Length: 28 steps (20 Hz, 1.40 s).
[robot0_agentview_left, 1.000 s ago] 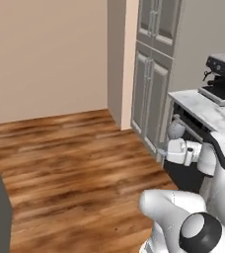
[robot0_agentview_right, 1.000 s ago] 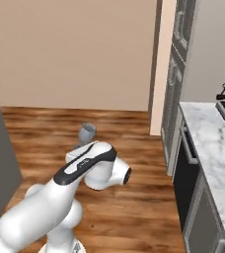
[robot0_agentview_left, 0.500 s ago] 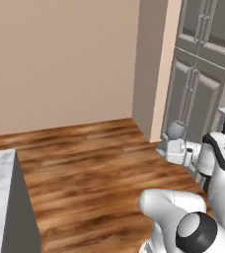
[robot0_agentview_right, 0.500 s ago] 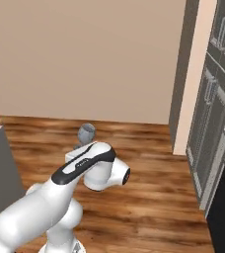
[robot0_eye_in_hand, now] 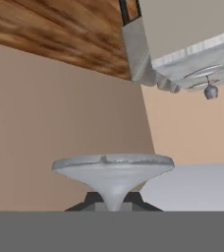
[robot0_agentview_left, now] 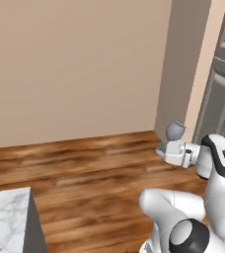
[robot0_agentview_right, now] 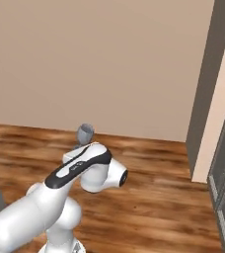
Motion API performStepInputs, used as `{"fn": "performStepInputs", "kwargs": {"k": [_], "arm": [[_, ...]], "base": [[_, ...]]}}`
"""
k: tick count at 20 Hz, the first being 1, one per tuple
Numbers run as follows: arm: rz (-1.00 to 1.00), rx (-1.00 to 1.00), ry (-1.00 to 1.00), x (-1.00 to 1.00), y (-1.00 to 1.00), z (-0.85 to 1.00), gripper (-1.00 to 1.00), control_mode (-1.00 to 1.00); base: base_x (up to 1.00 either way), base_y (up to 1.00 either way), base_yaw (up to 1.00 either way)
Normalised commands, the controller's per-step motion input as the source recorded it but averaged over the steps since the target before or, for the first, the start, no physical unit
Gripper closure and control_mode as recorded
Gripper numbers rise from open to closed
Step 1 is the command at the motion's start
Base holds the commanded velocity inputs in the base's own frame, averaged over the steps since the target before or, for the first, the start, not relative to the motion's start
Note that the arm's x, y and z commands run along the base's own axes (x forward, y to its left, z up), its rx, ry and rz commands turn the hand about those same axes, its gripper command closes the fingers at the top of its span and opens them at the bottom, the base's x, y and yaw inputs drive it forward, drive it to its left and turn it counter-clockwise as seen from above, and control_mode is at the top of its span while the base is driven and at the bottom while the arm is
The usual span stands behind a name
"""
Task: Retrieve the wine glasses from the counter and place one next to each plate.
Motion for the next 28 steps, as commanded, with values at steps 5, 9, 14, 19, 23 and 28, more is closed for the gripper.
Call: {"fn": "performStepInputs", "kwargs": {"k": [5, 9, 14, 19, 23, 28], "arm": [[0.00, 0.00, 0.00, 0.00, 0.00, 0.00, 1.00, 1.00], [0.00, 0.00, 0.00, 0.00, 0.00, 0.00, 1.00, 1.00], [0.00, 0.00, 0.00, 0.00, 0.00, 0.00, 1.00, 1.00], [0.00, 0.00, 0.00, 0.00, 0.00, 0.00, 1.00, 1.00], [0.00, 0.00, 0.00, 0.00, 0.00, 0.00, 1.00, 1.00], [0.00, 0.00, 0.00, 0.00, 0.00, 0.00, 1.00, 1.00]], "base": [[1.00, 0.26, 0.26], [1.00, 0.03, 0.59], [0.90, -0.03, 0.80], [0.54, -0.15, 0.87], [0.31, -0.07, 0.98], [0.00, -0.78, 0.74]]}}
